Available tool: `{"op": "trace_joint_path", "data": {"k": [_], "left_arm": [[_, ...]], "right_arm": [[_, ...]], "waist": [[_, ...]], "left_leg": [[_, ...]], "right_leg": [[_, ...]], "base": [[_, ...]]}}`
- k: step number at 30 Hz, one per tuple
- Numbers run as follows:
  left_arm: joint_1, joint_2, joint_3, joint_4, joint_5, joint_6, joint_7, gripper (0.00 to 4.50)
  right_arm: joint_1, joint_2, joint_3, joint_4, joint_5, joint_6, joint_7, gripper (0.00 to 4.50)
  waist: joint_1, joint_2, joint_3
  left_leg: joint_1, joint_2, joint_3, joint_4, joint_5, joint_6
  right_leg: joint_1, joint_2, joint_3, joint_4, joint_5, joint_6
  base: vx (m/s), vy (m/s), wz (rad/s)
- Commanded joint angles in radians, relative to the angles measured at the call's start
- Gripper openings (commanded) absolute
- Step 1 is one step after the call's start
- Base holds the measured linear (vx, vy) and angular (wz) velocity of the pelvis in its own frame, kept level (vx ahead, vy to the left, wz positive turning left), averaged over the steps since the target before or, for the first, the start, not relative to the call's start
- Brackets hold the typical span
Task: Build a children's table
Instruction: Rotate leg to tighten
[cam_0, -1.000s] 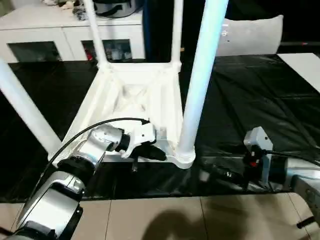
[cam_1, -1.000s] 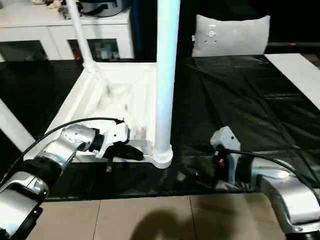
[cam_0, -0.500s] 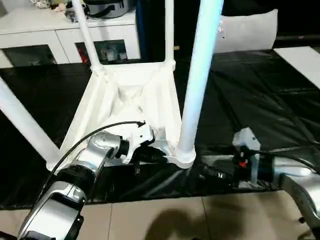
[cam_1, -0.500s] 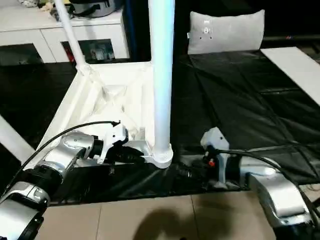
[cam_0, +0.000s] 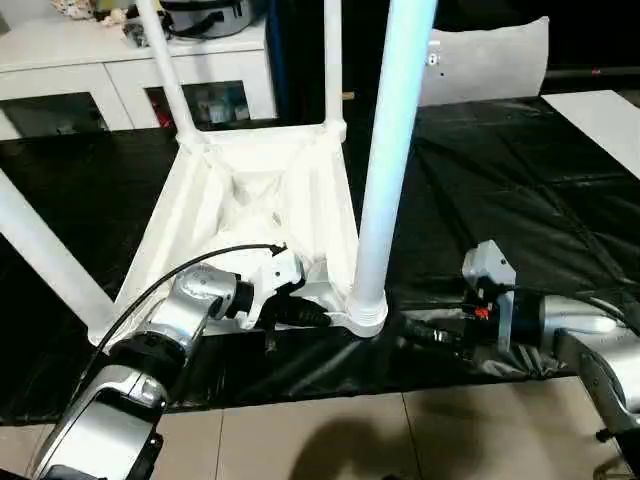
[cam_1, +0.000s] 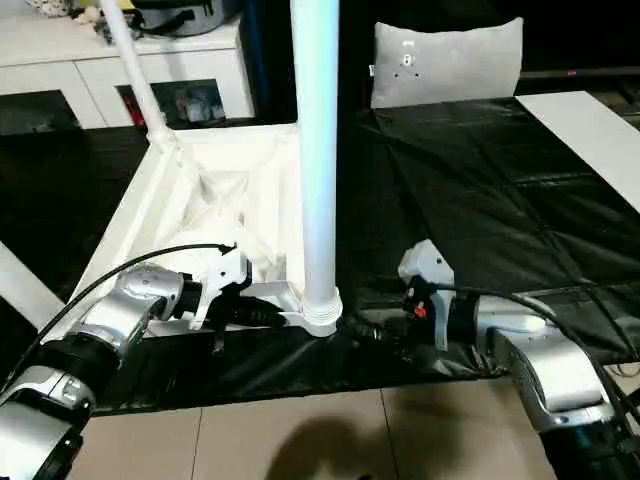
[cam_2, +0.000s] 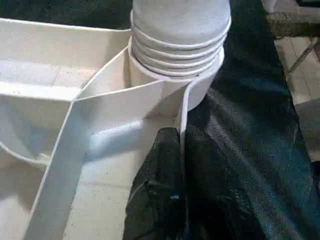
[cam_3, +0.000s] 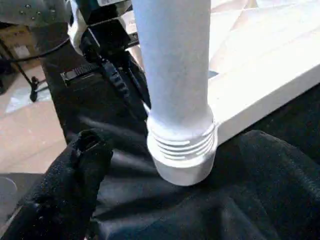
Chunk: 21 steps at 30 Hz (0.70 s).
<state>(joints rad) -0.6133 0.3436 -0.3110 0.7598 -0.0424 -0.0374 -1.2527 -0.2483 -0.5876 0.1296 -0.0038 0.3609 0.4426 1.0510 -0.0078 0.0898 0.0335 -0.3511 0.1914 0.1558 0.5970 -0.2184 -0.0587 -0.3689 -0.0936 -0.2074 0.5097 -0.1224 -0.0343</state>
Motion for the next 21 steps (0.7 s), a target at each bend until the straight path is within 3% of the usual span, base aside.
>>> {"op": "trace_joint_path", "data": {"k": [1,4,5,6,7,8,9,13,14,17,21], "left_arm": [[0.034,0.016,0.01,-0.011,0.012,0.024,0.021,0.01],[0.072,0.023,-0.002,-0.071,0.013,0.034,0.013,0.0],[0.079,0.022,-0.003,-0.087,0.008,0.04,0.008,0.0],[0.083,0.02,-0.002,-0.098,0.004,0.044,0.008,0.0],[0.09,0.018,-0.003,-0.116,-0.001,0.05,0.004,0.0],[0.098,0.018,-0.01,-0.14,-0.003,0.056,-0.006,0.0],[0.104,0.019,-0.018,-0.158,-0.001,0.055,-0.011,0.0],[0.114,0.013,-0.025,-0.2,0.002,0.063,-0.001,0.0],[0.118,0.013,-0.025,-0.216,0.004,0.07,0.004,0.0],[0.123,0.014,-0.025,-0.23,0.005,0.078,0.006,0.0],[0.139,0.02,-0.03,-0.26,0.013,0.089,0.005,0.0]], "right_arm": [[-0.043,0.022,0.02,0.033,-0.024,-0.037,0.009,4.5],[-0.098,0.048,0.034,0.109,-0.017,-0.059,0.054,4.21],[-0.106,0.047,0.041,0.124,-0.017,-0.063,0.072,4.21],[-0.11,0.045,0.046,0.131,-0.018,-0.065,0.082,4.02],[-0.118,0.046,0.052,0.143,-0.02,-0.067,0.093,3.89],[-0.13,0.049,0.059,0.158,-0.023,-0.07,0.1,3.89],[-0.143,0.054,0.067,0.174,-0.024,-0.071,0.113,3.8],[-0.191,0.068,0.083,0.243,-0.027,-0.082,0.162,3.47],[-0.202,0.068,0.089,0.262,-0.028,-0.086,0.182,3.37],[-0.212,0.066,0.096,0.278,-0.027,-0.087,0.207,3.11],[-0.222,0.074,0.095,0.311,-0.032,-0.102,0.217,2.77]], "waist": [[0.01,-0.023,-0.056],[0.012,-0.033,-0.06],[0.018,-0.032,-0.06],[0.021,-0.041,-0.063],[0.024,-0.039,-0.063],[0.036,-0.052,-0.066],[0.038,-0.054,-0.066],[0.064,-0.068,-0.072],[0.074,-0.062,-0.07],[0.091,-0.064,-0.066],[0.1,-0.064,-0.064]], "left_leg": [[-0.008,0.041,-0.021,-0.068,-0.225,0.077],[-0.007,0.05,-0.021,-0.069,-0.199,0.088],[-0.008,0.053,-0.02,-0.069,-0.176,0.096],[-0.01,0.054,-0.019,-0.068,-0.16,0.1],[-0.015,0.053,-0.019,-0.066,-0.141,0.105],[-0.016,0.052,-0.014,-0.062,-0.095,0.115],[-0.023,0.05,-0.014,-0.06,-0.078,0.119],[-0.028,0.038,-0.001,-0.047,-0.01,0.135],[-0.023,0.041,0.002,-0.047,0.0,0.141],[-0.017,0.04,0.008,-0.047,-0.018,0.137],[-0.012,0.041,0.008,-0.05,-0.049,0.114]], "right_leg": [[0.049,-0.08,0.052,-0.068,-0.498,0.016],[0.049,-0.085,0.063,-0.056,-0.439,-0.025],[0.049,-0.086,0.068,-0.05,-0.406,-0.039],[0.049,-0.087,0.07,-0.043,-0.386,-0.046],[0.052,-0.087,0.073,-0.037,-0.367,-0.051],[0.048,-0.088,0.081,-0.022,-0.317,-0.072],[0.052,-0.088,0.083,-0.014,-0.298,-0.078],[0.048,-0.084,0.095,0.009,-0.247,-0.093],[0.041,-0.083,0.098,0.01,-0.242,-0.099],[0.037,-0.079,0.101,0.006,-0.282,-0.09],[0.036,-0.076,0.1,0.0,-0.34,-0.073]], "base": [[0.0,0.0,0.0],[0.0,0.0,0.0],[0.0,0.0,0.0],[0.0,0.0,0.0],[0.0,0.0,0.0],[0.0,0.0,0.0],[0.0,0.0,0.0],[0.0,0.0,0.0],[0.0,0.0,0.0],[0.0,0.0,0.0],[0.0,0.0,0.0]]}}
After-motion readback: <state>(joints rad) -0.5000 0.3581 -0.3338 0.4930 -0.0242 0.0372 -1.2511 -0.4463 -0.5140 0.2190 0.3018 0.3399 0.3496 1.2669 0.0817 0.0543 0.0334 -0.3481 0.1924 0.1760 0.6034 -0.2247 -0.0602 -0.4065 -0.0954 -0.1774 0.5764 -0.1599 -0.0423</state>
